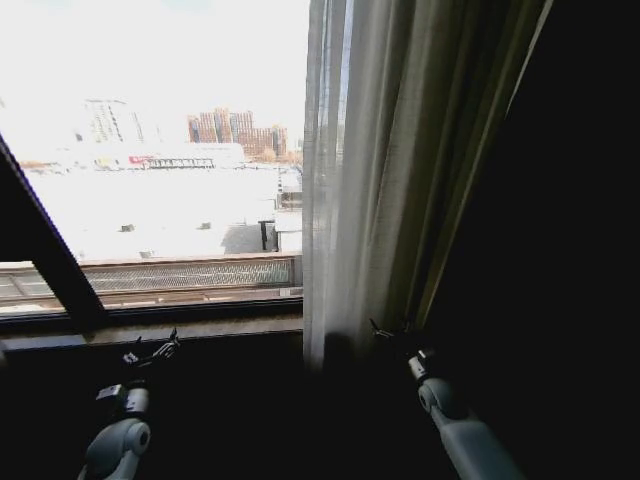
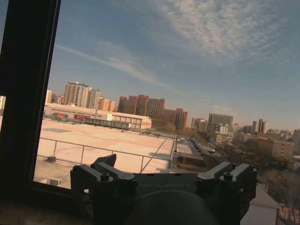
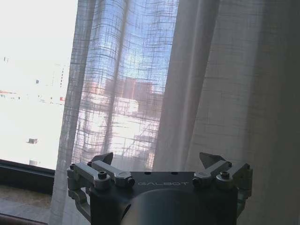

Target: Open the curtains by pulling them apart, changing their state from closed to fully open.

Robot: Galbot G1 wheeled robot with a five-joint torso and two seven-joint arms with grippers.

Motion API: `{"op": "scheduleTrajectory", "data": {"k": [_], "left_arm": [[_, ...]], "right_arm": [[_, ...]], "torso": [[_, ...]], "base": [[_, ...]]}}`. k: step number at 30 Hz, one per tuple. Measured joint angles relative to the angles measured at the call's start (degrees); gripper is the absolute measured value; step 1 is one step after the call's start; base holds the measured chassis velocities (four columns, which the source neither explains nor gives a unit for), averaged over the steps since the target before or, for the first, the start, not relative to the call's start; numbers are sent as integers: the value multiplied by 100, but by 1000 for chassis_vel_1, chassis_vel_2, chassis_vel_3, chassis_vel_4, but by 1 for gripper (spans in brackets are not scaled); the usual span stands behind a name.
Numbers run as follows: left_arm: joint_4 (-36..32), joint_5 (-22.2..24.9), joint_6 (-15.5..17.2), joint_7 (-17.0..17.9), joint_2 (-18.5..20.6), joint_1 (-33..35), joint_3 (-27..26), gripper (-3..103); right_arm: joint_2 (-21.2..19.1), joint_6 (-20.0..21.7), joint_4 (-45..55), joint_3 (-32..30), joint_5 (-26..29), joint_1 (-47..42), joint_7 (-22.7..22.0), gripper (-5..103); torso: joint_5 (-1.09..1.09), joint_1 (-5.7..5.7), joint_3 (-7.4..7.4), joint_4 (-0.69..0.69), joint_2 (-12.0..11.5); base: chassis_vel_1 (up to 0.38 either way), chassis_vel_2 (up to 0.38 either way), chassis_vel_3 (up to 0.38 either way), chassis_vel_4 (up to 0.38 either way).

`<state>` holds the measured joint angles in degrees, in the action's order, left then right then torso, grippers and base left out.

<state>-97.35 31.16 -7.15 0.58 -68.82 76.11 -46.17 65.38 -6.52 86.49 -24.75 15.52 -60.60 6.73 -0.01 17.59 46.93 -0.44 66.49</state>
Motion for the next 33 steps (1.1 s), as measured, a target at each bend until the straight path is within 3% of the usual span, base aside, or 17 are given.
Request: {"op": "scheduleTrajectory", "data": {"k": [13, 17, 20, 23, 33], "left_arm": [[1, 0, 0, 1, 1, 0, -2, 100], [1, 0, 0, 2, 1, 0, -3, 100], [0, 0, 0, 0, 0, 0, 0, 100], [0, 0, 0, -3, -2, 0, 3, 100], [1, 0, 0, 0, 0, 0, 1, 100]], "right_arm": [[73, -336, -265, 179, -145, 239, -136, 100], [103, -338, -394, 300, -271, 380, -183, 100], [190, -338, -627, 467, -349, 608, -270, 100], [263, -348, -837, 591, -368, 832, -334, 100], [507, -368, -1612, 999, -366, 1785, -401, 100]], "torso": [[-2, 0, 0, 3, 0], [-3, 0, -1, 0, 0], [8, 0, 0, -3, 0], [3, 0, 0, -4, 0], [-2, 0, 0, 4, 0]], "base": [[309, 312, -305, -323], [93, 29, -36, -71], [-12, -9, 20, 14], [-44, -40, 58, 51], [-5, -6, 3, 4]]}}
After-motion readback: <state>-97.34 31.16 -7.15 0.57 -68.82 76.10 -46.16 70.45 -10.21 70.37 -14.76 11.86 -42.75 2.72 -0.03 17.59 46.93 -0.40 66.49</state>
